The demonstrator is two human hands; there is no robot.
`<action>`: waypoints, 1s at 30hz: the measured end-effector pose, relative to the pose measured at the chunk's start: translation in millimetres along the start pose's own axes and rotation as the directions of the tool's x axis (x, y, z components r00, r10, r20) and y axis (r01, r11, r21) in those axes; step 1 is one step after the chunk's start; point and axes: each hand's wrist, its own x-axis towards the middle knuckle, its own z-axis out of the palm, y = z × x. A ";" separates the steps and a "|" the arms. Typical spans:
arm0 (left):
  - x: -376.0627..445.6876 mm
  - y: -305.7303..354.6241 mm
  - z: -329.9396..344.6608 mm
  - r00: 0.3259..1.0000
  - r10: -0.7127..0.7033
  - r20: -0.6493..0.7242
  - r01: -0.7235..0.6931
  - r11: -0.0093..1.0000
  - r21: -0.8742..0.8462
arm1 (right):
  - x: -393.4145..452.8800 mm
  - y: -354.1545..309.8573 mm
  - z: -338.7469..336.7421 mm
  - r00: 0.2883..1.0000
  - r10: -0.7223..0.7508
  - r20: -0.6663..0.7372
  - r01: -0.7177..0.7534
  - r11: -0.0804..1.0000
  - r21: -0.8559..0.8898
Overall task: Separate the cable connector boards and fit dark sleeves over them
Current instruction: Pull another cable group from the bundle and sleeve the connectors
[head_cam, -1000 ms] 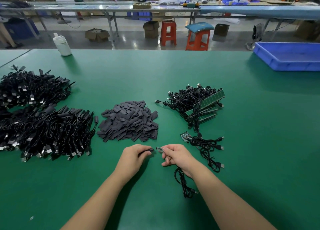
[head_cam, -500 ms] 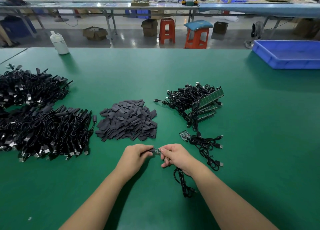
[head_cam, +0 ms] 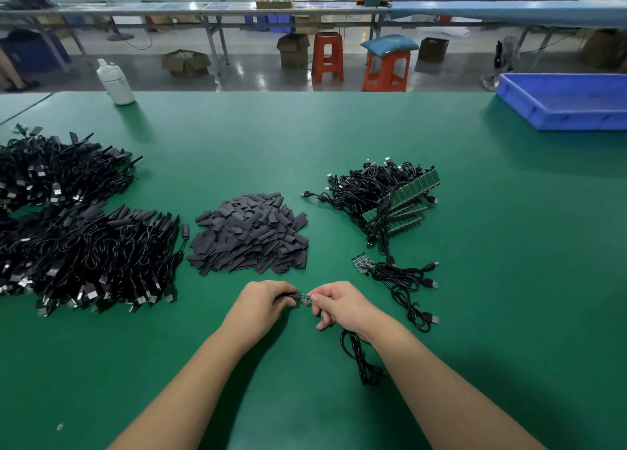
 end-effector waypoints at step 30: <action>-8.0 17.1 9.5 0.978 0.186 -0.090 -0.181 0.981 0.067 | -12.4 -11.4 -0.7 0.999 -0.009 0.032 0.007 0.998 0.063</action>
